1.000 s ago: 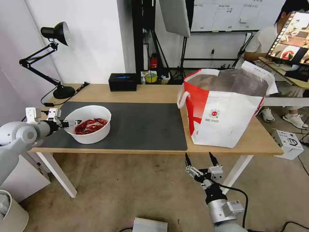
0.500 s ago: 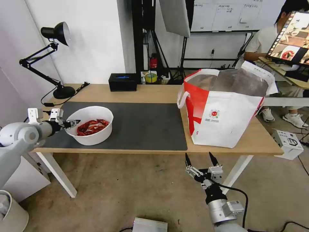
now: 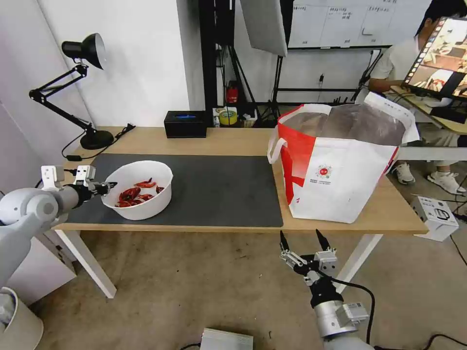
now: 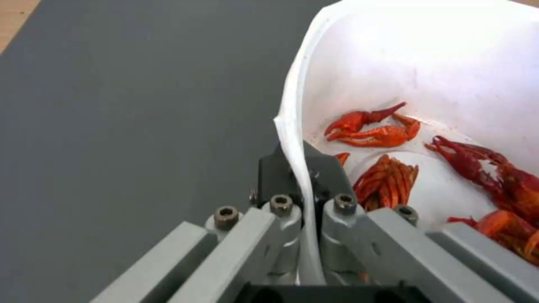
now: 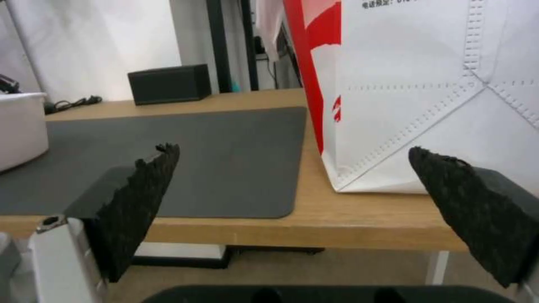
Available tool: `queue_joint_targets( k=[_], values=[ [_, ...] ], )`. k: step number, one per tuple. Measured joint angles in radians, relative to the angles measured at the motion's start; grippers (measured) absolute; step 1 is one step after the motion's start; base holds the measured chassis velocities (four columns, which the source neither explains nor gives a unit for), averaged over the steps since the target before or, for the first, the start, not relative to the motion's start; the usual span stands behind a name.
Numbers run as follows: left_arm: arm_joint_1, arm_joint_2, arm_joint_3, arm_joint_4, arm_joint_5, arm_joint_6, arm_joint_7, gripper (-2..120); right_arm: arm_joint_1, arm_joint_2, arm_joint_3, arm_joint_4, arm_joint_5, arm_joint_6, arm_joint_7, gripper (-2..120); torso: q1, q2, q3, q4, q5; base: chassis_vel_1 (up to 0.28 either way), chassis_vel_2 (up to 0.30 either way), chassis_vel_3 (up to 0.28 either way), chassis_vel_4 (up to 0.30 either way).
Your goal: Pick up the trash from the table and place it into the takeout bag.
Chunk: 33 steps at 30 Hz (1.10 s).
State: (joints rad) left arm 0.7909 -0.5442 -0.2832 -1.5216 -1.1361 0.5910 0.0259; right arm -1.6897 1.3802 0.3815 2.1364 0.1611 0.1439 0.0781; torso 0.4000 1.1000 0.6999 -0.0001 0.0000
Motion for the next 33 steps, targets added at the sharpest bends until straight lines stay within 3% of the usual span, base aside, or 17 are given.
queue_joint_targets(
  k=[13,22,33],
  values=[
    [0.063,0.008,-0.060,-0.057,-0.099,0.017,-0.043,0,0.000,0.000,0.000,0.000,0.000,0.000,0.000,100,0.000,0.000,0.000,0.0001,-0.0003,0.000,0.000,0.000,0.000],
    [0.151,0.012,-0.154,-0.174,-0.182,0.021,-0.099,0,0.000,0.000,0.000,0.000,0.000,0.000,0.000,100,0.000,0.000,0.000,0.0002,-0.0001,0.000,0.000,0.000,0.000],
    [0.152,0.005,-0.165,-0.284,-0.304,0.021,-0.195,0,0.000,0.000,0.000,0.000,0.000,0.000,0.000,100,0.000,0.000,0.000,0.0001,0.0000,0.000,0.000,0.000,0.000]
  ],
)
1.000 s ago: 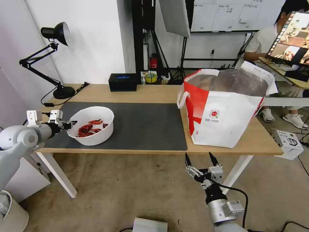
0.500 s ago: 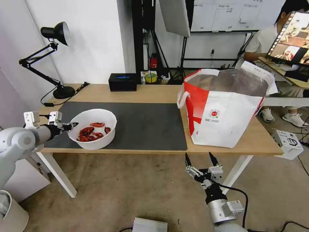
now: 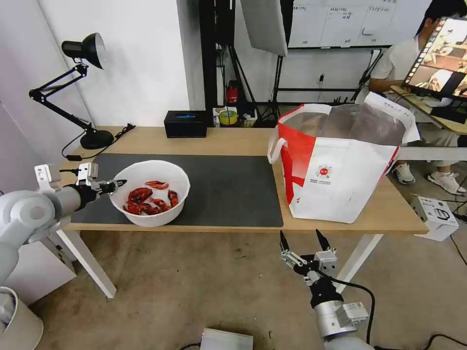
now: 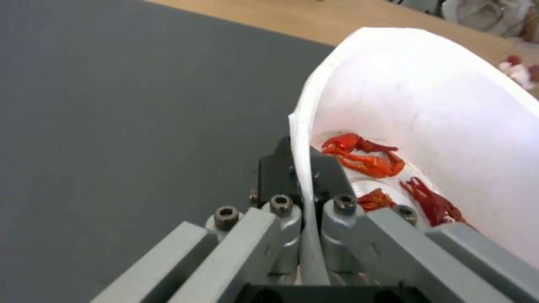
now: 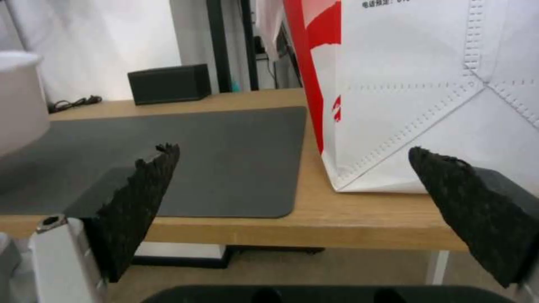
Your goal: Pick up the trash from the table and place it into the takeout bag.
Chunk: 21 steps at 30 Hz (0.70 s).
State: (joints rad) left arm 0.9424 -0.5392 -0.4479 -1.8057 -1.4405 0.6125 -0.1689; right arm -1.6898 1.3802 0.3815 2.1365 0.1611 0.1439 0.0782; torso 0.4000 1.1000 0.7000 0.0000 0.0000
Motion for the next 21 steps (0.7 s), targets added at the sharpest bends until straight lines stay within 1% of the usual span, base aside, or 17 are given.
queue_joint_targets(
  k=[2,3,6,7,10,11,14,15,18,19,21],
  values=[
    [-0.007,-0.003,0.006,-0.033,-0.027,0.000,-0.022,0,0.000,0.000,0.000,0.000,0.000,0.000,0.000,100,0.000,0.000,0.000,0.0001,0.0000,0.000,0.000,0.000,0.000],
    [-0.007,-0.003,0.006,-0.033,-0.027,0.000,-0.022,0,0.000,0.000,0.000,0.000,0.000,0.000,0.000,100,0.000,0.000,0.000,0.0001,0.0000,0.000,0.000,0.000,0.000],
    [-0.037,-0.004,0.026,-0.073,-0.060,0.001,-0.046,0,0.000,0.000,0.000,0.000,0.000,0.000,0.000,100,0.000,0.000,0.000,0.0000,0.0001,0.000,0.000,0.000,0.000],
    [-0.037,-0.004,0.026,-0.073,-0.060,0.001,-0.046,0,0.000,0.000,0.000,0.000,0.000,0.000,0.000,100,0.000,0.000,0.000,0.0000,0.0001,0.000,0.000,0.000,0.000],
    [-0.106,-0.004,0.073,-0.097,-0.107,0.002,-0.072,0,0.000,0.000,0.000,0.000,0.000,0.000,0.000,100,0.000,0.000,0.000,0.0001,0.0000,0.000,0.000,0.000,0.000],
    [-0.106,-0.004,0.073,-0.097,-0.107,0.002,-0.072,0,0.000,0.000,0.000,0.000,0.000,0.000,0.000,100,0.000,0.000,0.000,0.0001,0.0000,0.000,0.000,0.000,0.000],
    [-0.206,-0.004,0.145,-0.112,-0.146,0.002,-0.093,0,0.000,0.000,0.000,0.000,0.000,0.000,0.000,100,0.000,0.000,0.000,0.0000,0.0003,0.000,0.000,0.000,0.000],
    [-0.206,-0.004,0.145,-0.112,-0.146,0.002,-0.093,0,0.000,0.000,0.000,0.000,0.000,0.000,0.000,100,0.000,0.000,0.000,0.0000,0.0003,0.000,0.000,0.000,0.000],
    [-0.307,-0.014,0.233,-0.115,-0.168,0.002,-0.110,0,0.000,0.000,0.000,0.000,0.000,0.000,0.000,100,0.000,0.000,0.000,-0.0001,0.0002,0.000,0.000,0.000,0.000],
    [-0.307,-0.014,0.233,-0.115,-0.168,0.002,-0.110,0,0.000,0.000,0.000,0.000,0.000,0.000,0.000,100,0.000,0.000,0.000,-0.0001,0.0002,0.000,0.000,0.000,0.000],
    [-0.387,-0.031,0.300,-0.114,-0.182,0.002,-0.123,0,0.000,0.000,0.000,0.000,0.000,0.000,0.000,100,0.000,0.000,0.000,0.0001,0.0000,0.000,0.000,0.000,0.000]
  ],
)
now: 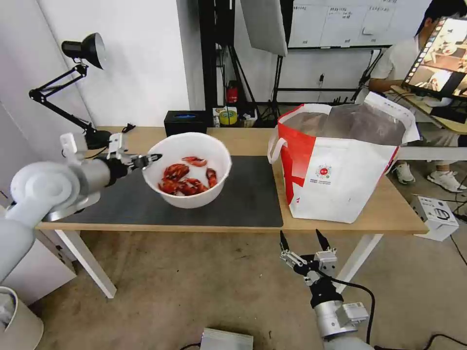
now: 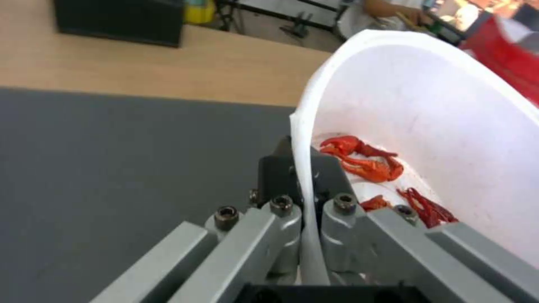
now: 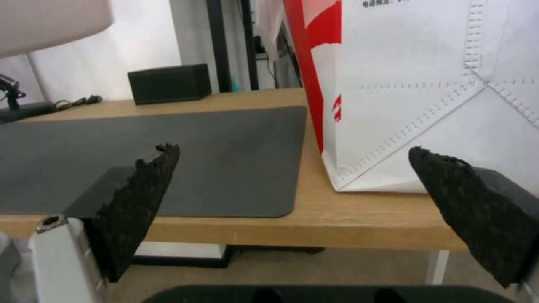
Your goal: Pick up the trash from the table and place it into the takeout bag.
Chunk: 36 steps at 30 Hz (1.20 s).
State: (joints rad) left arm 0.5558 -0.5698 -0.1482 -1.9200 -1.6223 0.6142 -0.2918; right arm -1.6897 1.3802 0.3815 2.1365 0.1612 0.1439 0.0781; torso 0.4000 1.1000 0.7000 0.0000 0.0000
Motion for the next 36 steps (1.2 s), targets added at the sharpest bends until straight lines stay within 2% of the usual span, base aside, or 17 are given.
queue_joint_targets(
  k=[5,8,9,11,13,16,26,29,30,33,34,36],
  values=[
    [-0.111,-0.036,0.079,0.009,-0.023,0.000,-0.019,0,0.000,0.000,0.000,0.000,0.000,0.000,0.000,100,0.000,0.000,0.000,-0.0001,0.0001,0.000,0.000,0.000,0.000],
    [-0.247,-0.085,0.189,0.042,-0.045,-0.001,-0.040,0,0.000,0.000,0.000,0.000,0.000,0.000,0.000,100,0.000,0.000,0.000,-0.0001,0.0002,0.000,0.000,0.000,0.000],
    [-0.247,-0.085,0.189,0.042,-0.045,-0.001,-0.040,0,0.000,0.000,0.000,0.000,0.000,0.000,0.000,100,0.000,0.000,0.000,-0.0001,0.0002,0.000,0.000,0.000,0.000],
    [-0.328,-0.121,0.261,0.072,-0.057,-0.001,-0.055,0,0.000,0.000,0.000,0.000,0.000,0.000,0.000,100,0.000,0.000,0.000,-0.0002,0.0002,0.000,0.000,0.000,0.000],
    [-0.354,-0.133,0.283,0.083,-0.061,-0.001,-0.058,0,0.000,0.000,0.000,0.000,0.000,0.000,0.000,100,0.000,0.000,0.000,0.0000,0.0001,0.000,0.000,0.000,0.000],
    [-0.479,-0.178,0.372,0.133,-0.081,-0.002,-0.068,0,0.000,0.000,0.000,0.000,0.000,0.000,0.000,100,0.000,0.000,0.000,-0.0001,0.0001,0.000,0.000,0.000,0.000],
    [-0.688,-0.234,0.486,0.203,-0.151,-0.007,-0.087,0,0.000,0.000,0.000,0.000,0.000,0.000,0.000,100,0.000,0.000,0.000,0.0002,0.0001,0.000,0.000,0.000,0.000],
    [-0.771,-0.312,0.541,0.259,-0.174,-0.008,-0.109,0,0.000,0.000,0.000,0.000,0.000,0.000,0.000,100,0.000,0.000,0.000,-0.0001,0.0003,0.000,0.000,0.000,0.000],
    [-0.771,-0.312,0.541,0.259,-0.174,-0.008,-0.109,0,0.000,0.000,0.000,0.000,0.000,0.000,0.000,100,0.000,0.000,0.000,-0.0001,0.0003,0.000,0.000,0.000,0.000],
    [-0.811,-0.403,0.577,0.308,-0.179,-0.010,-0.124,0,0.000,0.000,0.000,0.000,0.000,0.000,0.000,100,0.000,0.000,0.000,0.0000,0.0003,0.000,0.000,0.000,0.000],
    [-0.811,-0.403,0.577,0.308,-0.179,-0.010,-0.124,0,0.000,0.000,0.000,0.000,0.000,0.000,0.000,100,0.000,0.000,0.000,0.0000,0.0003,0.000,0.000,0.000,0.000],
    [-0.826,-0.475,0.593,0.343,-0.178,-0.017,-0.132,0,0.000,0.000,0.000,0.000,0.000,0.000,0.000,100,0.000,0.000,0.000,-0.0001,0.0002,0.000,0.000,0.000,0.000]
  ],
)
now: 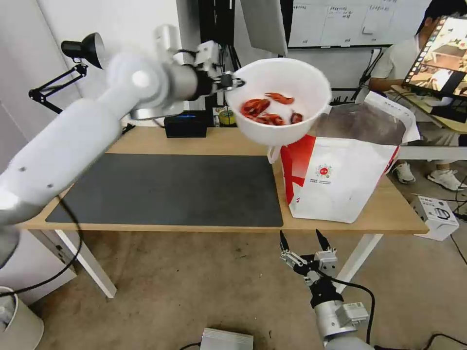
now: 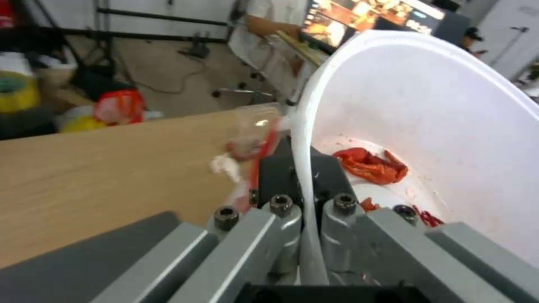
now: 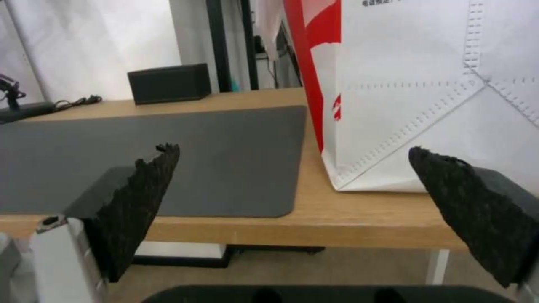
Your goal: Pick up the trash from the table and place it into the takeout bag.
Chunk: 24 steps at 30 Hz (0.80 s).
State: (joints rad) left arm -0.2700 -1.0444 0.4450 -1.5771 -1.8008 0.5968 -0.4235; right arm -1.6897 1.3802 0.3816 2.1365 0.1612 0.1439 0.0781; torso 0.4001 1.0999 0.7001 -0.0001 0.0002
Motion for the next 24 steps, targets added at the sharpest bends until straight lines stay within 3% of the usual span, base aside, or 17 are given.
queue_joint_targets(
  k=[9,13,18,24],
  values=[
    [-0.034,-0.179,0.003,0.124,0.037,-0.012,-0.016,0,0.000,0.000,0.000,0.000,0.000,0.000,0.000,100,0.000,0.000,0.000,0.0001,0.0000,0.000,0.000,0.000,0.000],
    [-0.040,-0.219,0.000,0.161,0.053,-0.012,-0.016,0,0.000,0.000,0.000,0.000,0.000,0.000,0.000,100,0.000,0.000,0.000,0.0001,0.0000,0.000,0.000,0.000,0.000],
    [-0.051,-0.366,0.007,0.295,0.098,-0.027,-0.053,0,0.000,0.000,0.000,0.000,0.000,0.000,0.000,100,0.000,0.000,0.000,0.0002,-0.0001,0.000,0.000,0.000,0.000],
    [-0.055,-0.455,-0.003,0.364,0.128,-0.043,-0.071,0,0.000,0.000,0.000,0.000,0.000,0.000,0.000,100,0.000,0.000,0.000,0.0000,0.0000,0.000,0.000,0.000,0.000]
  ],
)
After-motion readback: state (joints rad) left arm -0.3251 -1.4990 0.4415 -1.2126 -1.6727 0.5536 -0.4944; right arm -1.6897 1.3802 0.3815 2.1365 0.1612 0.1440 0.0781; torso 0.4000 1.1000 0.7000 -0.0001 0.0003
